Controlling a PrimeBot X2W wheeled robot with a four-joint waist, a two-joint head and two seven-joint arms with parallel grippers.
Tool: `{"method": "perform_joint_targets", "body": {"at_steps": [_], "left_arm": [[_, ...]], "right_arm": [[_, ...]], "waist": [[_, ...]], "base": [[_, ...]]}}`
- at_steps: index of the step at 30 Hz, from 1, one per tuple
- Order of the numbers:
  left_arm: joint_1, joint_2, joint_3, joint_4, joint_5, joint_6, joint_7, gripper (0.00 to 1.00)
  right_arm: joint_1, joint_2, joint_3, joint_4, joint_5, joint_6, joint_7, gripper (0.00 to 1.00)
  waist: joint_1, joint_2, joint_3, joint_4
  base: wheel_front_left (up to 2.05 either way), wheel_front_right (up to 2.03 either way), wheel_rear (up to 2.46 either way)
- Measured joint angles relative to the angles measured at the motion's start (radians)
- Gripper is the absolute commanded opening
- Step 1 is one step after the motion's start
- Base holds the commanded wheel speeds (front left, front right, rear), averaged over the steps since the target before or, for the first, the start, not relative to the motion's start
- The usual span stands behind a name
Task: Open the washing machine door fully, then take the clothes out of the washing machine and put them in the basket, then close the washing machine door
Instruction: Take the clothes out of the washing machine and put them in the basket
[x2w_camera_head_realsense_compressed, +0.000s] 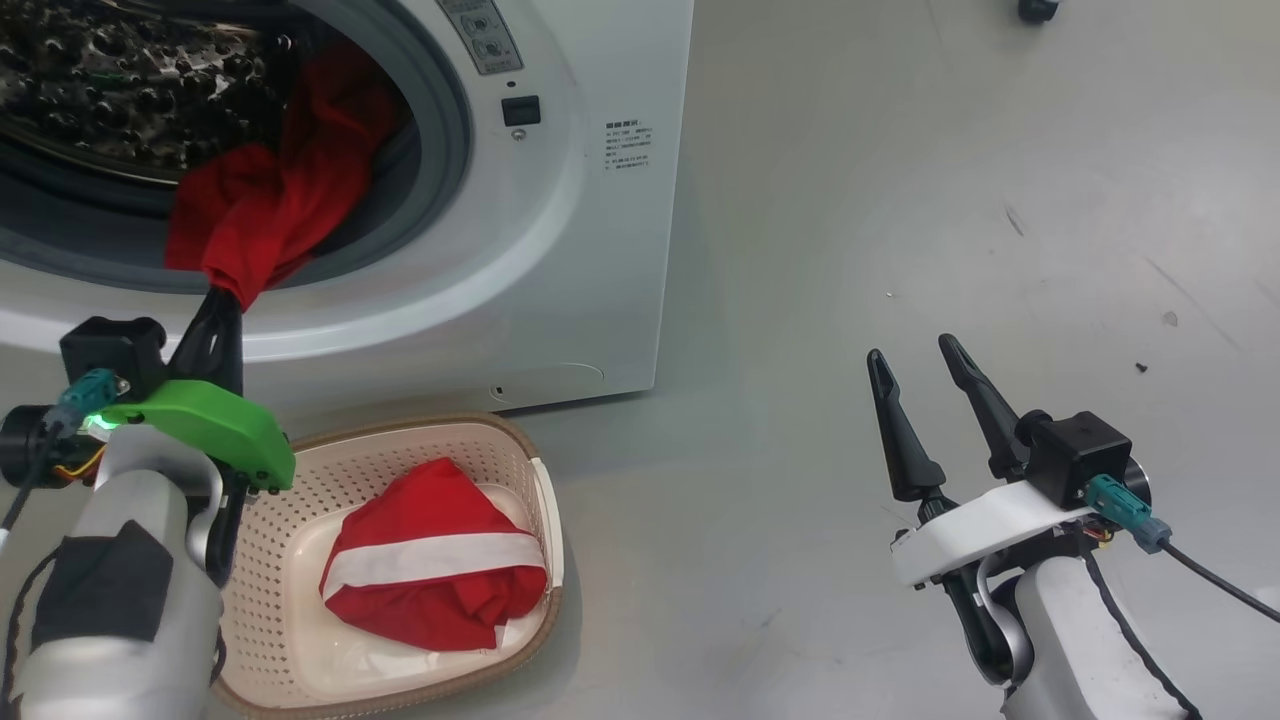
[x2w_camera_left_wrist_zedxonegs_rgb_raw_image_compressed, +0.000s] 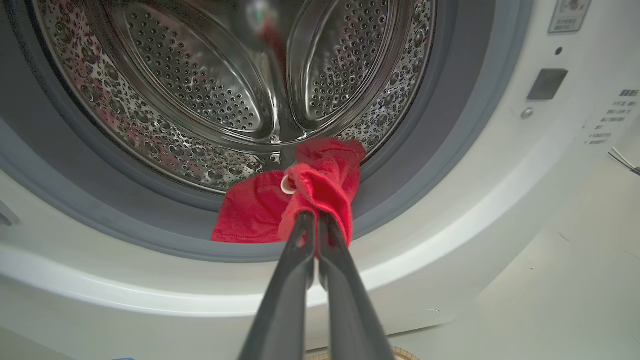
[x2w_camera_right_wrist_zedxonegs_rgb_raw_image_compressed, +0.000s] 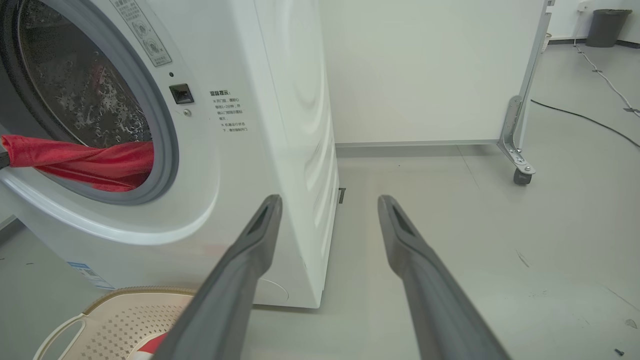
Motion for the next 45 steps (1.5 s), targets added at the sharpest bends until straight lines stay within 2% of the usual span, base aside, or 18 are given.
{"method": "perform_joint_targets", "body": {"at_steps": [7,16,25,36,45], "left_arm": [[0.063,0.002,-0.029,-0.121,0.029,0.0,0.0,0.0],[0.099,0.012,0.038,-0.448,0.069,0.0,0.001,0.0],[0.171,0.011,0.088,-0.664,0.09,0.0,0.001,0.0],[0.23,0.0,0.104,-0.826,0.117,0.0,0.0,0.0],[0.332,-0.014,0.076,-0.84,0.118,0.0,0.0,0.0]], "right_arm": [[0.024,0.0,-0.009,0.004,0.0,0.0,0.0,1.0],[0.044,0.0,-0.005,0.005,0.0,0.0,0.0,1.0],[0.057,0.0,0.01,0.008,0.0,0.005,0.0,1.0],[0.059,0.0,0.013,0.01,0.0,0.008,0.0,1.0],[0.06,0.0,0.014,0.005,0.0,0.008,0.0,1.0]], "waist": [[0.0,0.0,-0.048,0.027],[-0.0001,0.0,-0.091,0.066],[-0.0001,0.0,-0.107,0.071],[0.0,0.0,-0.111,0.062],[0.0,0.0,-0.102,0.06]], "base": [[0.0,0.0,0.0],[0.0,0.0,0.0],[0.0,0.0,0.0],[0.0,0.0,0.0],[0.0,0.0,0.0]]}}
